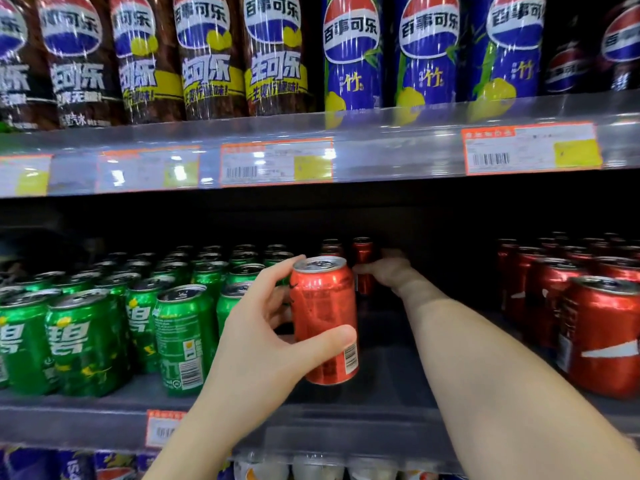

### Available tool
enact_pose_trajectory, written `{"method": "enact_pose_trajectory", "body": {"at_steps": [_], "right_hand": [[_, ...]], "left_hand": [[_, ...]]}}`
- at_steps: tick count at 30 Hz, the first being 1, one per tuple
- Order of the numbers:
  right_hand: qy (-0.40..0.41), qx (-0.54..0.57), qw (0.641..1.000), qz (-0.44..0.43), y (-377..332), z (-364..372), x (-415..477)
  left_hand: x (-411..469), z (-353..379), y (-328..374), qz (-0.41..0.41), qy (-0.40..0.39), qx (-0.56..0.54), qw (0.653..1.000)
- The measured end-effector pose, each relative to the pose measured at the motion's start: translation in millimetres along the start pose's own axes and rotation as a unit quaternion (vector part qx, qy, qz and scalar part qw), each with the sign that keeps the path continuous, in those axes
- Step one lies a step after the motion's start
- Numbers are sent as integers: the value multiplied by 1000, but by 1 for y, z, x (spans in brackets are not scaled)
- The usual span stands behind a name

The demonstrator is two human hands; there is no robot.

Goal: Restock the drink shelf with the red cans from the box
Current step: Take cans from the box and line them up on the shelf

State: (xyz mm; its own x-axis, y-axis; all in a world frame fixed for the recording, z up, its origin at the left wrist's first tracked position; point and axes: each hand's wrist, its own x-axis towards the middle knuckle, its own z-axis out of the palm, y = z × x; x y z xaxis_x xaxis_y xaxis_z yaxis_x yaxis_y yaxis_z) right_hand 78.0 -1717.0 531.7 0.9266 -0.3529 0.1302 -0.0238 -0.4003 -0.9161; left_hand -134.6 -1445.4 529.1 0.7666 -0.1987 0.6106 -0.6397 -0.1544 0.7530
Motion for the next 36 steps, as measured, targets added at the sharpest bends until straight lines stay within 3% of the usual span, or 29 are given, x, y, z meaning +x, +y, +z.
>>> {"method": "enact_pose_trajectory", "body": {"at_steps": [4,8,13,18,22,26,33,36], "right_hand": [[27,-26,999,6,-17,0,-26],[-21,-55,998,4,-24,-10,-33],[-22,-100,995,-3,-53,-39,-62],[-236,40,971,16,-67,-64,-137],[-308,103,943,-68,-55,-68,-190],[-216,79,964,-134,-43,-61,-196],[-95,35,991,-85,-36,-59,-155],[-80,19,994,-70,-35,-55,-137]], "left_hand": [[-1,2,-6,0,-4,11,1000],[1,5,-8,1,-6,20,1000],[12,18,-4,6,5,30,1000],[28,40,-7,9,35,63,997],[35,54,-10,13,42,84,995],[38,62,-8,13,22,111,993],[21,50,3,62,7,240,969],[16,45,9,73,2,317,946]]}}
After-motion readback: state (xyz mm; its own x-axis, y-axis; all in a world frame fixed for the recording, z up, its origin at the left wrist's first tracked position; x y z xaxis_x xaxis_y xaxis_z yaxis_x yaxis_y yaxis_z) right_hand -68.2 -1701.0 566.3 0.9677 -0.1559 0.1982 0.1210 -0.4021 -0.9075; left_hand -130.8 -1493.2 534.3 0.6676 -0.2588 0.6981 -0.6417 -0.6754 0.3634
